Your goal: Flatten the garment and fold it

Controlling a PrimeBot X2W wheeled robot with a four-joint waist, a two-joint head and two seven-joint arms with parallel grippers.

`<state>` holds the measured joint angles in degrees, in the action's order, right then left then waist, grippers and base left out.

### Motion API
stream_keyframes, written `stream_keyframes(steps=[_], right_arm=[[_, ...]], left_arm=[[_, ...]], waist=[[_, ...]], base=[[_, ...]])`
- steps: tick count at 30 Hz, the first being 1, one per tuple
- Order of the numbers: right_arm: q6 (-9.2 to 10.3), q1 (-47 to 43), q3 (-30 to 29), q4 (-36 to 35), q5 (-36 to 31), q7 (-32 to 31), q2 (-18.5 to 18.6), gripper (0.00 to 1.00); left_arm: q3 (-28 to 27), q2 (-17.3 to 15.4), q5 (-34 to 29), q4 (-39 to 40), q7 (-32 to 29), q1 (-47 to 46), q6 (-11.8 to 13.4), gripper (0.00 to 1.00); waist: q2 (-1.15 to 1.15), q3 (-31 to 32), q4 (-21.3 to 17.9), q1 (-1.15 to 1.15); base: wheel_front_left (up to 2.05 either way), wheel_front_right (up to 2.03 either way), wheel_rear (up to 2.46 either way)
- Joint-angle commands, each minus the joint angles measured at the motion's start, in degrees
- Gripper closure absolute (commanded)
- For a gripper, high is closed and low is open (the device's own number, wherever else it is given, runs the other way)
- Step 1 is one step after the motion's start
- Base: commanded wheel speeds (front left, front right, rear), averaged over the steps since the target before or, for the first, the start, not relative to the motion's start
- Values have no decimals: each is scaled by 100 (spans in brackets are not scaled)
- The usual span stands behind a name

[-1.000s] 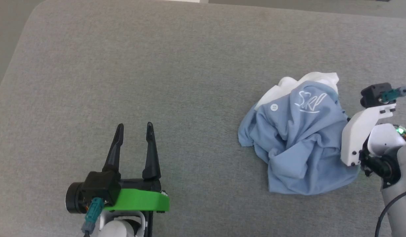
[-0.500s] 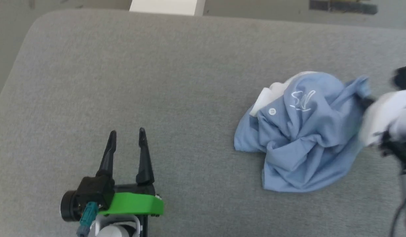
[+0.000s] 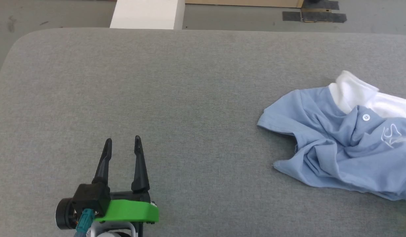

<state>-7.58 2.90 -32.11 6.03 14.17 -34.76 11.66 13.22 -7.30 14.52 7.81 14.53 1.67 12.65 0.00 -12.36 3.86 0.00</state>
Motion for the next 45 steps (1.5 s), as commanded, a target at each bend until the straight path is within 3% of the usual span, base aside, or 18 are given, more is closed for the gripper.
stream_keyframes(steps=[1,2,6,10,17,23,31,32,33,34,35,39,45], right_arm=[[9,-31,-14,-51,-74,122,-64,33],[9,-50,-26,-78,-124,205,-91,0],[9,167,78,-480,-248,622,-79,0],[9,591,578,-1247,-116,711,12,0],[9,1041,2245,-2037,412,-62,145,0],[9,1265,3336,-1589,498,-765,318,0],[9,1499,4021,-318,150,-1255,739,0],[9,1500,4062,-167,152,-1322,751,4],[9,1503,4125,-79,136,-1352,781,54],[9,1516,4164,9,116,-1331,793,90],[9,1532,4179,62,111,-1269,776,100],[9,1697,4231,165,83,-790,570,100],[9,2192,4771,131,340,-205,-152,100]], left_arm=[[-24,-47,-65,5,16,60,-5,0],[-19,-57,-70,5,5,53,-5,0],[18,-72,-88,2,-45,-2,-2,0],[39,-72,-71,1,-52,-46,-8,0],[68,-33,-25,-34,-30,-82,-17,0],[141,23,10,-87,-5,-148,-69,0],[289,132,1,-248,21,-360,-122,0],[292,141,3,-269,24,-371,-123,0],[299,147,4,-287,26,-379,-128,0],[303,152,6,-312,29,-385,-137,0],[305,155,8,-333,31,-388,-143,0],[286,161,24,-415,37,-374,-157,0],[200,111,48,-431,41,-328,-166,0]], waist=[[0,-13,-59,0],[0,-12,-76,0],[0,14,-123,0],[0,31,-114,0],[0,-15,96,0],[0,-187,424,0],[0,-377,850,0],[0,-380,883,0],[0,-379,909,0],[0,-370,934,0],[0,-355,948,0],[0,-221,976,0],[0,-59,905,0]], base=[[0,0,0],[0,0,0],[0,0,0],[0,0,0],[0,0,0],[0,0,0],[0,0,0],[0,0,0],[0,0,0],[0,0,0],[0,0,0],[0,0,0],[0,0,0]])
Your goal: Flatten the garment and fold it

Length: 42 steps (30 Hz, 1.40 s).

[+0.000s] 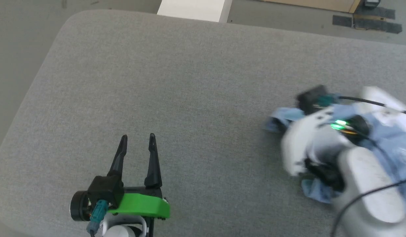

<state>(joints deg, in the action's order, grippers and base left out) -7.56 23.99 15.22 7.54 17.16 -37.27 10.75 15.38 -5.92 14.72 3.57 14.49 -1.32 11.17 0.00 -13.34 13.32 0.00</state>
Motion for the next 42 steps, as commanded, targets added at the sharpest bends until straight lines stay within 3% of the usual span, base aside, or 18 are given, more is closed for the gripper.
stream_keyframes(steps=[1,7,8,9,10,15,19,24,28,29,33,37,42], right_arm=[[8,151,201,-17,115,123,-225,100],[8,141,1123,365,517,294,-655,100],[8,121,1232,460,522,311,-671,87],[8,99,1331,576,532,344,-686,47],[8,91,1383,659,535,377,-694,0],[8,165,1396,682,691,643,-713,0],[8,185,880,214,777,979,-647,0],[8,-130,-236,-547,274,1493,-488,0],[8,-779,-1392,-1285,-222,1827,-571,0],[8,-1158,-1931,-1646,-439,1994,-646,0],[8,-1908,-2966,-2175,-670,2470,-767,0],[8,-2610,-3778,-2094,-348,3015,-784,0],[8,-2987,-4030,-1756,22,3364,-786,0]], left_arm=[[-31,-35,31,3,46,-21,-15,0],[-58,-34,39,21,49,-5,-13,0],[-50,-29,40,15,49,-7,-15,0],[-39,-20,43,6,49,-13,-19,0],[-29,-12,46,-4,49,-19,-22,0],[-31,6,64,-65,50,-29,-25,0],[-110,-39,66,-48,50,58,-10,0],[-182,-132,53,28,51,214,9,0],[-203,-220,23,141,47,323,29,0],[-197,-256,14,199,29,362,31,0],[-166,-283,-27,297,-18,386,68,0],[-124,-296,-65,369,-57,403,102,0],[-74,-396,-122,437,-213,332,78,0]], waist=[[0,46,-58,0],[0,37,-96,0],[0,35,-94,0],[0,33,-92,0],[0,30,-90,0],[0,91,-148,0],[0,235,-287,0],[0,425,-526,0],[0,502,-746,0],[0,499,-835,0],[0,454,-969,0],[0,397,-1080,0],[0,298,-1233,0]], base=[[0,0,0],[0,0,0],[0,0,0],[0,0,0],[0,0,0],[0,0,0],[0,0,0],[0,0,0],[0,0,0],[0,0,0],[0,0,0],[0,0,0],[0,0,0]])
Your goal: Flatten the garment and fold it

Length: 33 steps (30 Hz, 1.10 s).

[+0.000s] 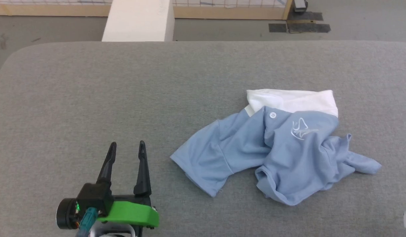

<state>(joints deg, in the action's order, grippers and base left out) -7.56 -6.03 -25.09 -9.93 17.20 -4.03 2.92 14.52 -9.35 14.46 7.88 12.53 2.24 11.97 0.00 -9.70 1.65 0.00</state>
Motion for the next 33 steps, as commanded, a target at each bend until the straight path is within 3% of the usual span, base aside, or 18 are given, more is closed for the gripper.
stream_keyframes(steps=[1,4,10,16,24,25,26,33], right_arm=[[8,19,-8,15,35,69,-2,0],[8,115,-47,-3,41,104,-3,0],[8,357,11,-128,82,28,-3,0],[8,385,74,-224,128,-110,-3,0],[8,373,66,-296,130,-209,-4,0],[8,373,75,-298,135,-219,-4,0],[8,367,98,-292,163,-241,-4,0],[8,341,117,-293,195,-266,-4,0]], left_arm=[[36,-105,-128,4,-112,-101,-32,0],[150,-291,-177,-94,-568,-403,-213,0],[442,-600,-62,-541,-2041,-1274,-732,0],[892,-787,158,-1039,-3508,-1863,-1356,0],[1173,-898,221,-1371,-4169,-1964,-1554,0],[1222,-904,216,-1434,-4193,-1965,-1580,23],[1323,-863,250,-1581,-4092,-1969,-1648,100],[1357,-735,252,-1906,-3521,-2049,-1668,100]], waist=[[0,-90,-85,0],[0,-178,-107,0],[0,-452,-68,0],[0,-696,-83,0],[0,-751,-106,0],[0,-746,-108,0],[0,-720,-109,0],[0,-667,-91,0]], base=[[0,0,0],[0,0,0],[0,0,0],[0,0,0],[0,0,0],[0,0,0],[0,0,0],[0,0,0]])
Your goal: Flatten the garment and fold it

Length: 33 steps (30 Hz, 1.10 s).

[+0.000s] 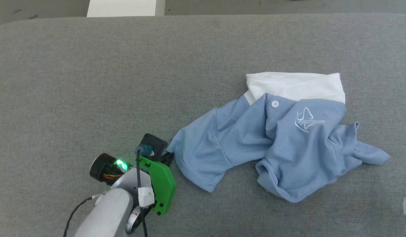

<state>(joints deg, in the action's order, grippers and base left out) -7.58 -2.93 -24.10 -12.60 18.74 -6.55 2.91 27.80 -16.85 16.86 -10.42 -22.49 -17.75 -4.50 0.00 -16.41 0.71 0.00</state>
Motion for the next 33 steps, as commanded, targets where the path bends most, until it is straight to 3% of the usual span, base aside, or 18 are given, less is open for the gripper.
stream_keyframes(steps=[1,7,15,20,24,29,31,32,33], right_arm=[[9,28,19,-21,45,-15,-3,0],[9,36,19,36,93,7,-3,0],[9,44,-6,101,118,56,-3,0],[9,96,-29,116,125,95,-3,0],[9,175,22,118,116,91,-3,0],[9,242,52,124,96,72,-3,0],[9,258,38,132,80,61,-3,0],[9,263,25,138,69,51,-3,0],[9,265,12,146,52,41,-3,0]], left_arm=[[25,30,14,-111,64,-74,-21,100],[-215,21,95,33,497,-129,125,100],[-862,-353,202,803,676,-84,548,100],[-1314,-535,147,940,780,-83,978,100],[-1433,-508,166,595,866,-50,1147,100],[-1473,-189,349,197,1204,-53,1228,100],[-1515,-60,462,134,1408,-49,1216,56],[-1565,0,549,111,1528,-44,1198,27],[-1609,37,613,109,1630,-29,1185,5]], waist=[[0,13,6,0],[0,92,24,0],[0,120,101,0],[0,-17,142,0],[0,-176,139,0],[0,-273,125,0],[0,-262,126,0],[0,-237,128,0],[0,-196,130,0]], base=[[0,0,0],[0,0,0],[0,0,0],[0,0,0],[0,0,0],[0,0,0],[0,0,0],[0,0,0],[0,0,0]])
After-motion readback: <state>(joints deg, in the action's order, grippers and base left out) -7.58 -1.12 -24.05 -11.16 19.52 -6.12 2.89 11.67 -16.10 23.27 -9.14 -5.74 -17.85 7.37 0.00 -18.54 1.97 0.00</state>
